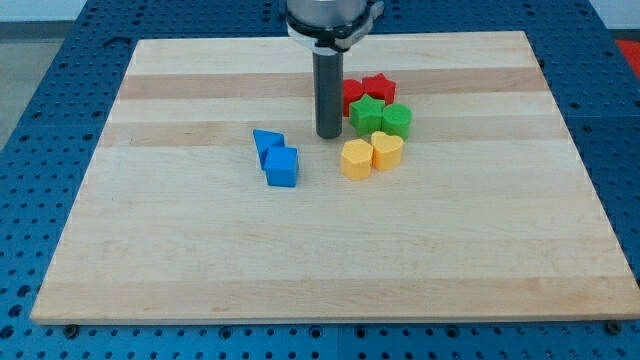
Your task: Move the green star along with green circle right a bit
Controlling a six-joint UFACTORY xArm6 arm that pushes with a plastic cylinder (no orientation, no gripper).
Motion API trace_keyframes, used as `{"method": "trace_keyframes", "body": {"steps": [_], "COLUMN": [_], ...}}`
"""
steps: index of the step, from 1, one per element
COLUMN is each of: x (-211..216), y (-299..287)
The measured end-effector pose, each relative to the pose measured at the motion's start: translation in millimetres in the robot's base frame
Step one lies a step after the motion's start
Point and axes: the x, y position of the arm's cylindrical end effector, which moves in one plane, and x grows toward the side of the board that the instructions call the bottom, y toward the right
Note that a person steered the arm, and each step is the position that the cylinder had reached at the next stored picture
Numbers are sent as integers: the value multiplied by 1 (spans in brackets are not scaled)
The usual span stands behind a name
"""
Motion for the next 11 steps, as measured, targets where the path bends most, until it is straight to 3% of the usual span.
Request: {"method": "trace_keyframes", "body": {"steps": [3, 11], "x": [-26, -34], "y": [-6, 39]}}
